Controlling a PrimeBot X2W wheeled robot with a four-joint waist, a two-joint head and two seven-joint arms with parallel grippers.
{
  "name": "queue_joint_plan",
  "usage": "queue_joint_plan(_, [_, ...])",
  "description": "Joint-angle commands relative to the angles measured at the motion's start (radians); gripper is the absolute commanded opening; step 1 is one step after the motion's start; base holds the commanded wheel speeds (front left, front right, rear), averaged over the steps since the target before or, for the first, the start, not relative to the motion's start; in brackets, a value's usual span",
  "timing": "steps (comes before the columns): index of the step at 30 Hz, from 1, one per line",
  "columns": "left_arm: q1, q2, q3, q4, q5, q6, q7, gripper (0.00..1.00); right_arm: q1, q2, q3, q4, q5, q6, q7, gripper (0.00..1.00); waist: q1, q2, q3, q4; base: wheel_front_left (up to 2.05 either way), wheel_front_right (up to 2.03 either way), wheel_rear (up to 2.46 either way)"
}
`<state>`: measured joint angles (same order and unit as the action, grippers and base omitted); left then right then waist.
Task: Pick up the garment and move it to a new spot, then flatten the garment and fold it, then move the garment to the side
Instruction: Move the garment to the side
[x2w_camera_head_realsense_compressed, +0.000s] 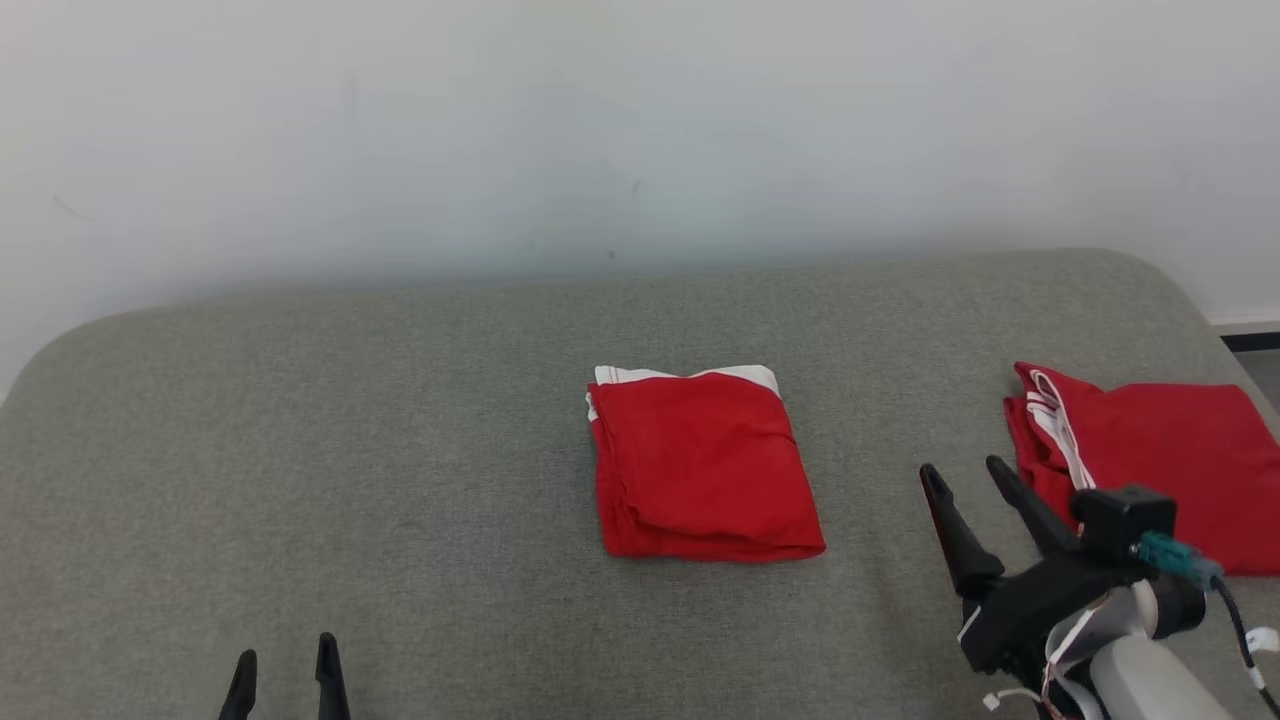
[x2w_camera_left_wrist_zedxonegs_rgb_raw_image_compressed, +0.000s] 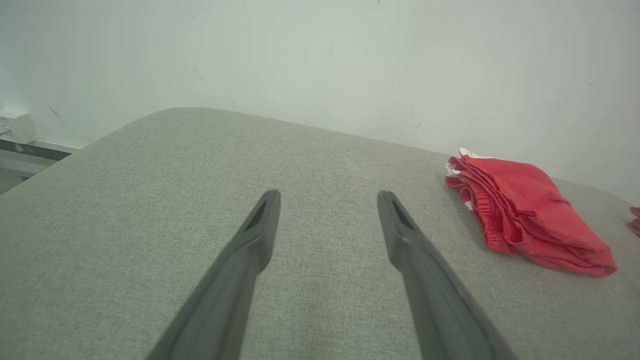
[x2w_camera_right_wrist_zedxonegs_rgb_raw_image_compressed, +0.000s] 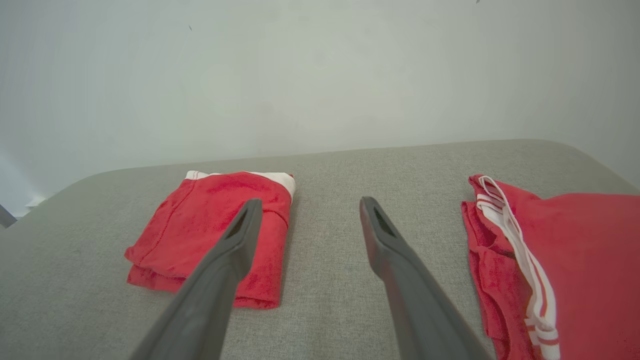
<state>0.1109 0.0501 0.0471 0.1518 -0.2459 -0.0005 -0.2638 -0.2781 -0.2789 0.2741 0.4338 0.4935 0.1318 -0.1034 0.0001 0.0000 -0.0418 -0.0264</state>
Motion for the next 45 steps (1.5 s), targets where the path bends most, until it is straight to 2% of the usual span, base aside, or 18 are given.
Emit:
queue_joint_plan(1, [0.004, 0.001, -0.007, -0.004, -0.002, 0.002, 0.0, 1.0, -0.031, -0.01, -0.004, 0.005, 0.013, -0.003, 0.017, 1.0, -0.0001, 0.0, 0.011, 0.033, 0.0, 0.0, 0.0])
queue_joint_plan(5, [-0.011, 0.001, -0.024, -0.01, 0.001, 0.006, 0.0, 1.0, -0.106, -0.025, -0.001, 0.057, 0.037, -0.003, 0.118, 1.0, -0.0001, 0.0, 0.029, 0.087, 0.0, 0.0, 0.0])
queue_joint_plan(8, [-0.018, 0.001, -0.033, -0.011, 0.013, 0.003, 0.0, 1.0, -0.149, -0.012, -0.012, 0.095, 0.074, -0.003, 0.175, 1.0, -0.0001, 0.0, 0.044, 0.115, 0.0, 0.0, 0.0])
queue_joint_plan(14, [-0.05, 0.001, -0.053, -0.013, 0.015, -0.005, 0.0, 1.0, -0.279, 0.005, -0.051, 0.265, 0.104, -0.003, 0.313, 1.0, -0.0001, 0.0, 0.105, 0.202, 0.0, 0.0, 0.0])
queue_joint_plan(20, [-0.082, 0.001, -0.082, -0.001, 0.0, -0.005, 0.0, 1.0, -0.37, -0.004, -0.032, 0.412, 0.082, -0.003, 0.435, 1.0, -0.0001, 0.0, 0.154, 0.273, 0.0, 0.0, 0.0])
queue_joint_plan(32, [-0.129, 0.001, -0.13, 0.005, -0.029, 0.002, 0.0, 1.0, -0.45, 0.04, -0.04, 0.653, 0.04, -0.002, 0.586, 1.0, -0.0001, 0.0, 0.212, 0.332, 0.0, 0.0, 0.0])
queue_joint_plan(33, [-0.131, 0.001, -0.132, 0.006, -0.029, 0.003, 0.0, 1.0, -0.453, 0.046, -0.032, 0.657, 0.037, 0.0, 0.595, 0.89, -0.0001, 0.0, 0.213, 0.333, 0.0, 0.0, 0.0])
queue_joint_plan(34, [-0.132, 0.001, -0.134, 0.006, -0.032, 0.004, 0.0, 1.0, -0.455, 0.049, -0.019, 0.652, 0.031, 0.0, 0.598, 0.34, -0.0001, 0.0, 0.213, 0.332, 0.0, 0.0, 0.0])
queue_joint_plan(35, [-0.132, 0.001, -0.135, 0.007, -0.033, 0.005, 0.0, 1.0, -0.459, 0.045, -0.007, 0.645, 0.025, 0.0, 0.593, 0.0, -0.0001, 0.0, 0.213, 0.331, 0.0, 0.0, 0.0])
queue_joint_plan(40, [-0.126, 0.001, -0.128, 0.001, -0.035, 0.001, 0.0, 1.0, -0.493, 0.0, 0.078, 0.578, -0.004, 0.0, 0.585, 0.0, -0.0001, 0.0, 0.206, 0.304, 0.0, 0.0, 0.0])
queue_joint_plan(45, [-0.116, 0.001, -0.108, -0.019, -0.046, 0.001, 0.0, 1.0, -0.551, -0.057, 0.194, 0.462, -0.017, -0.001, 0.601, 0.0, -0.0001, 0.0, 0.197, 0.235, 0.0, 0.0, 0.0])
